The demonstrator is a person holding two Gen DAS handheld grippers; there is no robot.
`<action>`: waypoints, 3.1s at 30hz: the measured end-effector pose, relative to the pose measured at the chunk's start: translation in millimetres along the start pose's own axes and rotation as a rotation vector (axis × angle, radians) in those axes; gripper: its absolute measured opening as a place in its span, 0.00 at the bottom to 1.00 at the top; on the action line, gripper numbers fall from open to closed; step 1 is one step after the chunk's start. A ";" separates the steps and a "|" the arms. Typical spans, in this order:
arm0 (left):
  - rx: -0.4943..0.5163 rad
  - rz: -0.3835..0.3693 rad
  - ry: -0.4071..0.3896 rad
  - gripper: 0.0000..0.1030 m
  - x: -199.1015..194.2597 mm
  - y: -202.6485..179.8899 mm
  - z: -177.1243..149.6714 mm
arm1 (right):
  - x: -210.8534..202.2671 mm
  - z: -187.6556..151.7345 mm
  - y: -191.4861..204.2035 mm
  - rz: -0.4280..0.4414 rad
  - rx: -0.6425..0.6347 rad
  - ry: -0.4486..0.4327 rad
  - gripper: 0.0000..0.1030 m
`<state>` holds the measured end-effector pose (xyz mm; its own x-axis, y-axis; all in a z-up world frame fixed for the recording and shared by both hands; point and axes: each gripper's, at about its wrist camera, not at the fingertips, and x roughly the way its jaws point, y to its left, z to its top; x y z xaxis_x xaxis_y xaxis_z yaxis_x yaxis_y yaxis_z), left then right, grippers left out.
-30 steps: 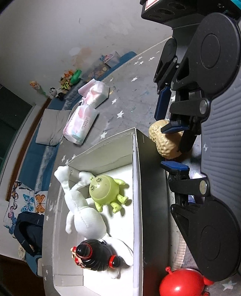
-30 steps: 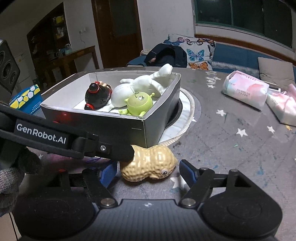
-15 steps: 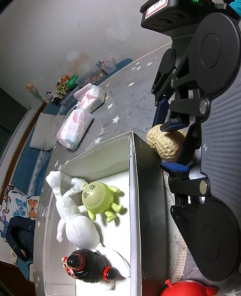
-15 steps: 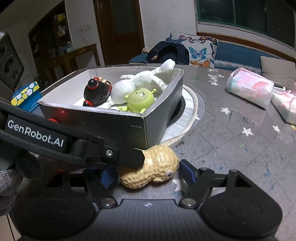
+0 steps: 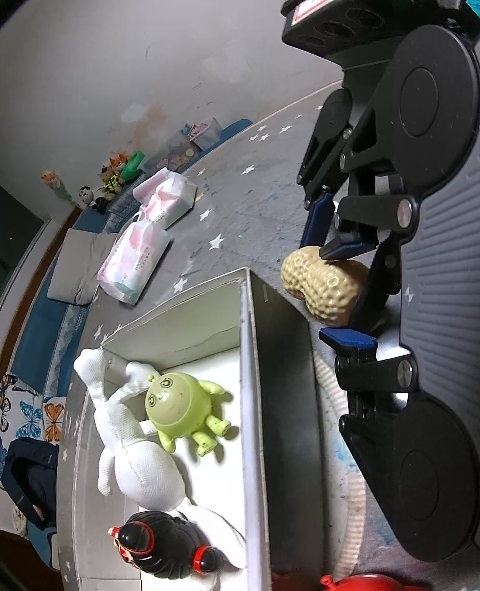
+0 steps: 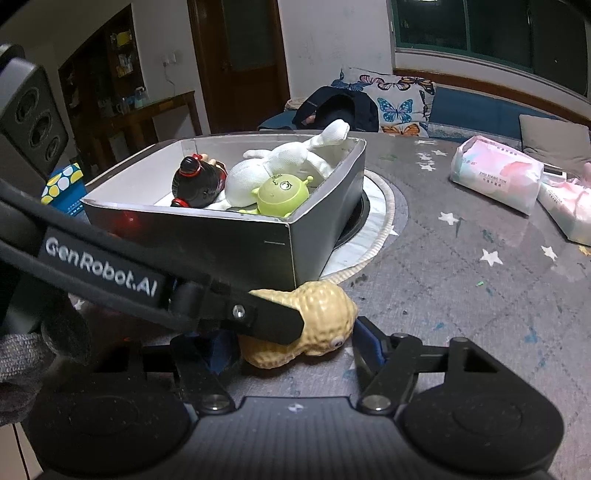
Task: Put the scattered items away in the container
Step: 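Grasp the tan peanut toy beside the box with the left gripper, then lift the peanut toy over the box rim and lower it inside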
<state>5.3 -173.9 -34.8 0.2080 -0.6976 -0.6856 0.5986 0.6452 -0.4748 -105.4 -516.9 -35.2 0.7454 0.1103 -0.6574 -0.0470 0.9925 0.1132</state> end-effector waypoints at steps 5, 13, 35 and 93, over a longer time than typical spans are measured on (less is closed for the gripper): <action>0.013 -0.011 -0.028 0.41 -12.1 -3.8 -2.6 | -10.8 1.5 7.1 -0.008 -0.018 -0.021 0.68; 0.033 -0.033 -0.113 0.41 -47.3 -13.1 0.3 | -36.5 16.6 25.5 -0.014 -0.077 -0.087 0.68; -0.071 0.047 -0.283 0.41 -91.8 45.1 53.5 | 10.0 108.5 65.6 0.090 -0.261 -0.122 0.68; -0.206 0.148 -0.159 0.41 -38.7 102.9 66.8 | 110.6 126.7 63.5 0.188 -0.349 0.194 0.66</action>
<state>110.6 -101.4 -20.3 0.4093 -0.6208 -0.6686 0.3867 0.7818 -0.4892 58.3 -448.5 -6.3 0.5654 0.2657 -0.7809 -0.4167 0.9090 0.0076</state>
